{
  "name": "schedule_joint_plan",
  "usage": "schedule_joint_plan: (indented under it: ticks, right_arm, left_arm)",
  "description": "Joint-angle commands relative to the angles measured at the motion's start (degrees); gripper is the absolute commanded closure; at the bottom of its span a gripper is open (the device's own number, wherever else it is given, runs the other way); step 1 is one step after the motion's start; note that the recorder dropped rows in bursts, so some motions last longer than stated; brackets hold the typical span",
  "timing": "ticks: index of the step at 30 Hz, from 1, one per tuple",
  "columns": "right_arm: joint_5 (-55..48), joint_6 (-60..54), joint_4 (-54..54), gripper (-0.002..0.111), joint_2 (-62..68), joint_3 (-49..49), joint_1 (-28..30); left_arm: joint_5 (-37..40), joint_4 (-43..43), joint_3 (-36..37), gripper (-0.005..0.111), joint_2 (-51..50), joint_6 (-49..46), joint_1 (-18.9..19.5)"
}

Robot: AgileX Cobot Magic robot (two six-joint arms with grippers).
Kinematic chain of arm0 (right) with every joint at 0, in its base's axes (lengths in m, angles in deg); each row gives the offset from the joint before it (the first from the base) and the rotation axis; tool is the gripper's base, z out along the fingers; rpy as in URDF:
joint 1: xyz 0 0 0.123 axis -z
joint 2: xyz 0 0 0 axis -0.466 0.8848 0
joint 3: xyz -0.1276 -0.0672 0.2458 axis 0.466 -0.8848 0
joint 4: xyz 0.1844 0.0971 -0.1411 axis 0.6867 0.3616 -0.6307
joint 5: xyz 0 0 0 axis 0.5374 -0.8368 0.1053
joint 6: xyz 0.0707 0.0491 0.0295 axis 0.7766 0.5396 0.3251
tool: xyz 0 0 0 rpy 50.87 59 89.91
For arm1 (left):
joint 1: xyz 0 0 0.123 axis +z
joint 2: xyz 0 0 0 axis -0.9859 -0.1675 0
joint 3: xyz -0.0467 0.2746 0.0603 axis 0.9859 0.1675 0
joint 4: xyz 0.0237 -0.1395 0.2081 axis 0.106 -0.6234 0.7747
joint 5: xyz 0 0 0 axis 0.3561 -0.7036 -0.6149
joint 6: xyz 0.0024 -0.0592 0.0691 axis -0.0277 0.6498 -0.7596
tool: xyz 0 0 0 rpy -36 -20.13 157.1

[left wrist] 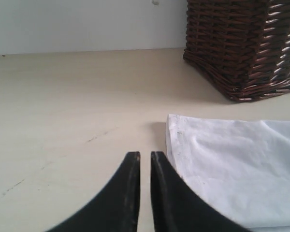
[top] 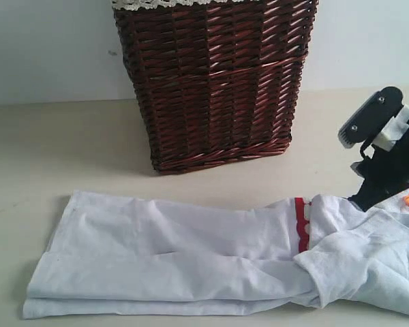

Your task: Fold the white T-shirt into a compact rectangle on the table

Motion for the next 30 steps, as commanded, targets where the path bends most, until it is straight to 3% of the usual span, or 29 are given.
schedule_joint_plan:
  ticks: [1,4,7,10,11,12,14,18,23,27,30]
  right_arm:
    - [-6.39,1.60,-1.23,0.070,-1.84,2.10,0.15]
    - [-23.44,0.55,-1.76,0.086,-3.74,4.18,0.15]
    - [-36.02,-5.82,-1.76,0.089,-4.22,5.19,0.15]
    - [-43.76,-12.50,-3.80,0.081,-3.97,5.19,0.15]
    - [-45.42,-13.45,-5.08,0.076,-3.97,5.22,0.15]
    - [-46.53,-13.83,-6.74,0.064,-3.97,5.22,0.15]
    - [-42.46,-12.98,-7.02,0.059,-3.01,5.22,0.15]
    - [-29.71,-10.38,-3.56,0.061,4.01,5.32,0.15]
    - [-20.75,-10.52,-2.38,0.068,17.00,5.32,0.15]
    - [-24.88,-21.26,-2.38,0.087,19.39,5.32,0.15]
    - [-25.51,-21.90,-2.38,0.088,19.39,5.32,0.15]
  left_arm:
    - [-0.26,-0.05,0.02,0.096,0.37,-0.04,-0.09]
    - [-0.26,-0.05,0.02,0.096,0.37,-0.04,-0.09]
    - [-0.26,-0.05,0.02,0.096,0.37,-0.04,-0.09]
    - [-0.26,-0.05,0.02,0.096,0.37,-0.04,-0.09]
    - [-0.26,-0.05,0.02,0.096,0.37,-0.04,-0.09]
    - [-0.26,-0.05,0.02,0.096,0.37,-0.04,-0.09]
    - [-0.26,-0.05,0.02,0.096,0.37,-0.04,-0.09]
    - [-0.26,-0.05,0.02,0.096,0.37,-0.04,-0.09]
    - [-0.26,-0.05,0.02,0.096,0.37,-0.04,-0.09]
    - [-0.26,-0.05,0.02,0.096,0.37,-0.04,-0.09]
    - [-0.26,-0.05,0.02,0.096,0.37,-0.04,-0.09]
